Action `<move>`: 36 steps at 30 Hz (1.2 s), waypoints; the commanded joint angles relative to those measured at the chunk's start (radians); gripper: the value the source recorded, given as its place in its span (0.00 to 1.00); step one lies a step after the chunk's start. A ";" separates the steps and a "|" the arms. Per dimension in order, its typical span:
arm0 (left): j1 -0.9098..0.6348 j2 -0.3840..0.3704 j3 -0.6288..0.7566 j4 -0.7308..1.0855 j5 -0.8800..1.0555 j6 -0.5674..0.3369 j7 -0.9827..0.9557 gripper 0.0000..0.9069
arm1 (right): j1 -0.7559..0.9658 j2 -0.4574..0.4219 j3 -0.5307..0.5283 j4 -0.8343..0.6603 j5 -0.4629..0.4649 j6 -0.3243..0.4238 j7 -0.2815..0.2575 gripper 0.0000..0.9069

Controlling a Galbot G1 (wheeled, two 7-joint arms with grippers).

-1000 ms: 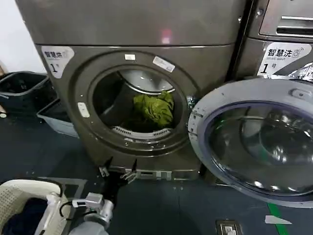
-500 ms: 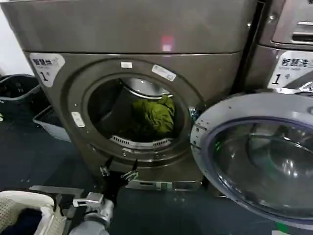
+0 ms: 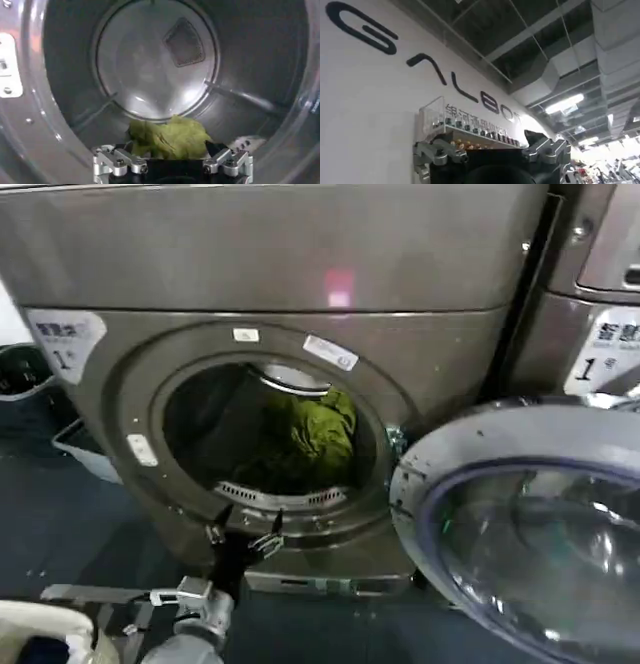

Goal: Grasp the clothes from the dryer.

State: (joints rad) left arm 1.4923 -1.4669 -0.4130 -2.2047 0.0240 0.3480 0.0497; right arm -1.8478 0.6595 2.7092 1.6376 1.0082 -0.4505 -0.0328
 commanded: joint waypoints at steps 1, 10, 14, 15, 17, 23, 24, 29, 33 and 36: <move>-0.005 0.002 0.003 0.005 0.001 -0.007 0.003 1.00 | -0.001 0.003 0.000 0.002 -0.005 0.010 0.000 1.00; -0.168 0.034 -0.008 0.133 -0.028 -0.065 -0.001 1.00 | 0.002 0.018 -0.016 0.027 -0.067 0.024 -0.039 1.00; -0.310 0.011 0.001 0.258 -0.037 -0.078 -0.002 1.00 | 0.023 0.021 -0.040 0.036 -0.076 0.026 -0.040 1.00; -0.338 0.005 0.005 0.294 -0.038 -0.079 -0.001 1.00 | 0.026 0.023 -0.046 0.040 -0.076 0.025 -0.040 1.00; -0.397 -0.006 0.012 0.362 -0.036 -0.080 -0.001 1.00 | 0.027 0.023 -0.047 0.041 -0.077 0.025 -0.041 1.00; -0.583 -0.021 0.026 0.563 -0.033 -0.091 -0.001 1.00 | 0.021 0.025 -0.043 0.040 -0.084 0.027 -0.045 1.00; -0.604 -0.023 0.026 0.591 -0.032 -0.092 -0.001 1.00 | 0.019 0.025 -0.042 0.039 -0.084 0.027 -0.045 1.00; -0.736 -0.031 0.032 0.735 -0.035 -0.120 -0.009 1.00 | 0.009 0.035 -0.031 0.038 -0.093 0.034 -0.052 1.00; -0.816 -0.049 0.033 0.846 -0.033 -0.132 -0.008 1.00 | 0.008 0.038 -0.033 0.043 -0.094 0.034 -0.053 1.00; -0.869 -0.063 0.032 0.897 -0.029 -0.142 -0.008 1.00 | -0.001 0.036 -0.023 0.040 -0.094 0.034 -0.054 1.00</move>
State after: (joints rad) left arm 0.8197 -1.5108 -0.3810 -1.5304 -0.0085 0.2259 0.0427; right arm -1.8451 0.6969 2.6810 1.6787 0.9175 -0.4181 -0.0859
